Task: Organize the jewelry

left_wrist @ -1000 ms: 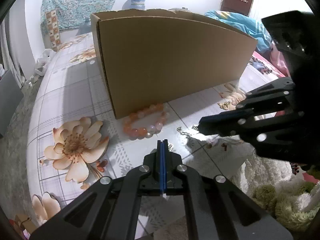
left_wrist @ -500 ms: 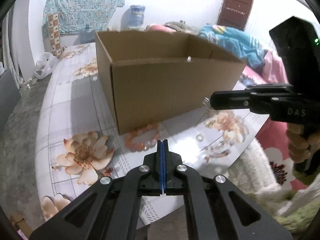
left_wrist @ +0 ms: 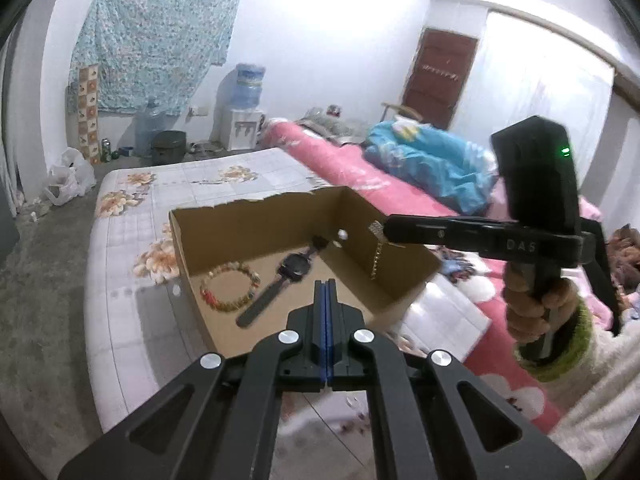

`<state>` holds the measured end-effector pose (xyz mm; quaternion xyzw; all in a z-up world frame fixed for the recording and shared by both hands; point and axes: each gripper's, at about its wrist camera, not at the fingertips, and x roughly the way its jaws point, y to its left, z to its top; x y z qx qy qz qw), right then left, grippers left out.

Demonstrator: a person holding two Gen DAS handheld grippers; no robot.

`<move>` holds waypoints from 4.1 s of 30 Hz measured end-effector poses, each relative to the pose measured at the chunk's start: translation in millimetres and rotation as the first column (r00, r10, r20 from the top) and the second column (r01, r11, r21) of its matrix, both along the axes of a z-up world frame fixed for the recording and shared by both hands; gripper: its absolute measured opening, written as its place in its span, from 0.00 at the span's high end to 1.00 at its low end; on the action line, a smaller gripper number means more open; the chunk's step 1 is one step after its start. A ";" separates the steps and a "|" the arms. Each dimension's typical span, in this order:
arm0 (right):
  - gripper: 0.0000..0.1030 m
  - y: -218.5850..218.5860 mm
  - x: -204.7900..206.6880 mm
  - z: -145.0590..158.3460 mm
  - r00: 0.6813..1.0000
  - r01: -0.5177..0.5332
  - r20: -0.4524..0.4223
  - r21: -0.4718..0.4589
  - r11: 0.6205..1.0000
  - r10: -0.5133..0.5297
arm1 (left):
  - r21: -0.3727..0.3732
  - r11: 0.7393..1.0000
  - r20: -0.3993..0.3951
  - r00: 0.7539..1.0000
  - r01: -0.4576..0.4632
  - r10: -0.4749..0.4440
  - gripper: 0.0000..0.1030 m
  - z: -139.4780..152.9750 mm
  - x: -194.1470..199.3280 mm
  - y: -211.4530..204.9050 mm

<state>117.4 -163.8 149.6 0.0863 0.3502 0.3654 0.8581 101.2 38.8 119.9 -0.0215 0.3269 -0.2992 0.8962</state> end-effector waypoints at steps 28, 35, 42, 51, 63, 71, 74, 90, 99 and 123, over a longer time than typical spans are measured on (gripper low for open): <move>0.83 -22.6 84.5 -74.3 0.931 -0.013 -0.363 -0.156 0.988 -0.046 | 0.229 0.972 -0.283 0.953 -0.046 0.112 0.95 -71.0 104.3 -54.4; 0.72 -30.8 57.7 -48.8 0.959 0.044 -0.272 -0.148 0.988 -0.083 | 0.167 0.984 -0.087 0.993 -0.059 0.074 0.87 -32.7 48.4 -41.3; 0.63 -48.4 -5.9 -17.3 0.983 0.119 -0.131 -0.107 0.987 -0.132 | 0.098 0.995 -0.005 1.000 -0.008 0.008 0.77 -22.6 -23.3 -23.2; 0.57 -59.7 -77.5 -24.2 0.978 0.189 -0.074 -0.089 0.978 -0.196 | 0.062 0.997 -0.093 0.995 0.051 -0.045 0.65 -70.4 -71.6 -33.2; 0.64 -48.7 -96.4 -105.8 0.922 0.263 -0.253 -0.145 0.954 -0.293 | 0.222 0.965 -0.116 0.986 0.140 -0.116 0.65 -133.8 -58.4 -84.1; 0.68 -44.7 -99.1 -119.0 0.911 0.256 -0.296 -0.141 0.956 -0.287 | 0.310 0.937 -0.134 0.983 0.161 -0.124 0.78 -151.0 -44.1 -98.6; 0.69 -45.3 -97.5 -119.2 0.910 0.256 -0.297 -0.143 0.956 -0.288 | 0.339 0.925 -0.146 0.981 0.171 -0.127 0.81 -157.1 -41.8 -102.6; 0.72 -25.4 -88.3 -123.2 0.926 0.224 -0.262 -0.201 0.953 -0.273 | 0.367 0.914 -0.098 0.984 0.174 -0.148 0.90 -158.6 -45.1 -100.4; 0.75 6.1 -79.9 -132.5 0.954 0.173 -0.179 -0.329 0.928 -0.241 | 0.356 0.925 -0.101 0.989 0.135 -0.105 0.90 -158.6 -45.3 -83.5; 0.90 33.5 -74.3 -141.9 0.992 0.076 -0.045 -0.549 0.832 -0.121 | 0.345 0.929 -0.104 0.989 0.136 -0.106 0.90 -157.2 -47.6 -79.0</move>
